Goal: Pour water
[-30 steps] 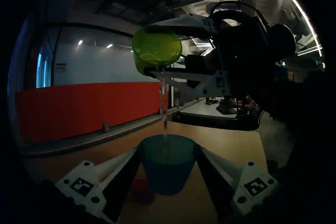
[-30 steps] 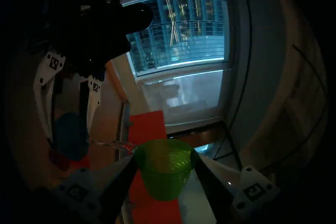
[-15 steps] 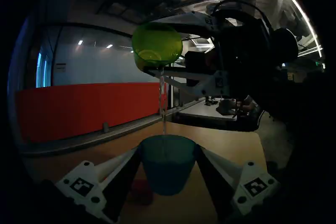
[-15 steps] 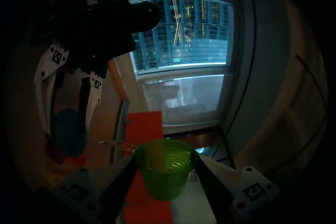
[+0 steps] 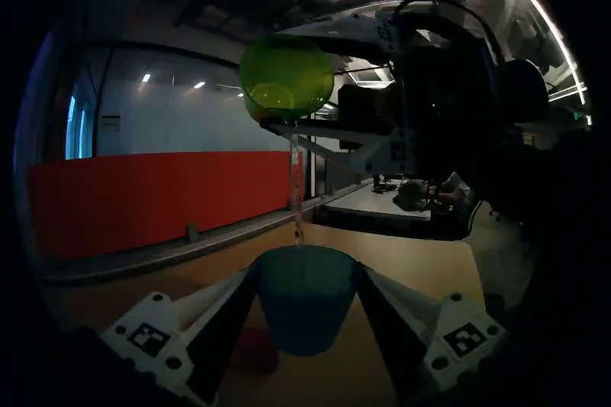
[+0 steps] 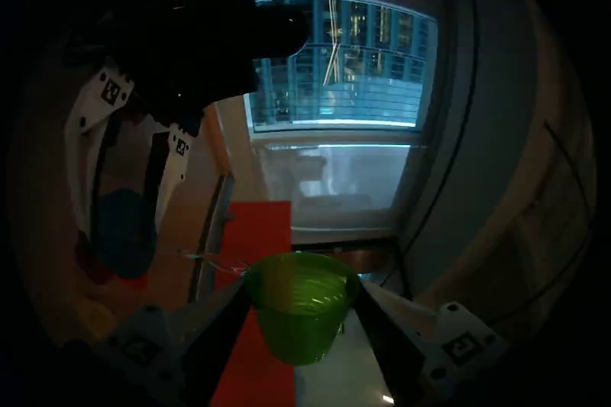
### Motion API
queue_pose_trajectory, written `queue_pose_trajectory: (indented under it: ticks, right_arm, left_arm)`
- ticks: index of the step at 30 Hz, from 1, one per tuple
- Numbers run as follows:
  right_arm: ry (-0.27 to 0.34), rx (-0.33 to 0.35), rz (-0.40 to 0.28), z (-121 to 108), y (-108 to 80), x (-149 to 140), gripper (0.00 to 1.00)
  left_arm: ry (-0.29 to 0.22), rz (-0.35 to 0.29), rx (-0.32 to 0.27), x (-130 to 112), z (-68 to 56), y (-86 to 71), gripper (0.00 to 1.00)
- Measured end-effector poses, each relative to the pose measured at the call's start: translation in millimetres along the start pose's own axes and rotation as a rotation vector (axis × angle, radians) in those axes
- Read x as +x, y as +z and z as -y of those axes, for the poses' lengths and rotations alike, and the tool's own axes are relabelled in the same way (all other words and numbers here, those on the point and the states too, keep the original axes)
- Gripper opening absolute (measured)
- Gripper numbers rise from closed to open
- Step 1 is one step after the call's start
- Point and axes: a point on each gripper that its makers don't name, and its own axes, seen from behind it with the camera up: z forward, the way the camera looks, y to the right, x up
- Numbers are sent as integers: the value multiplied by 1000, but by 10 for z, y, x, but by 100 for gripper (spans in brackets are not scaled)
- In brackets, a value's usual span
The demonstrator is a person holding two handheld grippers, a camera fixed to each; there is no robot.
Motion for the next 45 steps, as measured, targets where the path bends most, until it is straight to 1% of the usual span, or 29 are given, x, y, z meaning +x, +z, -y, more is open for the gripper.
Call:
queue_pose_trajectory:
  ticks: [9, 18, 21, 30, 34, 37, 40, 45]
  right_arm:
    - [-64, 1, -3, 9, 12, 81, 91]
    - [-115, -6, -6, 8, 32, 148, 91]
    - [-126, -7, -9, 18, 29, 174, 91]
    - [-130, -11, -15, 40, 17, 213, 91]
    - [-120, -11, -16, 50, 15, 198, 91]
    - [-102, -11, -15, 53, 9, 170, 91]
    - [-63, -11, -14, 51, 0, 128, 91]
    - [34, -12, -13, 28, -17, 43, 91]
  left_arm:
    - [-4, -5, 1, 8, 4, -5, 89]
    - [-4, -6, 1, 16, 3, 2, 89]
    - [-6, -9, 1, 17, -6, 4, 89]
    - [-3, -7, 1, 33, -14, 21, 89]
    - [-4, -9, 0, 39, -13, 25, 89]
    - [-3, -9, 1, 43, -9, 27, 89]
    - [0, -9, 3, 50, -4, 25, 89]
    - [1, -11, 3, 65, -2, 17, 89]
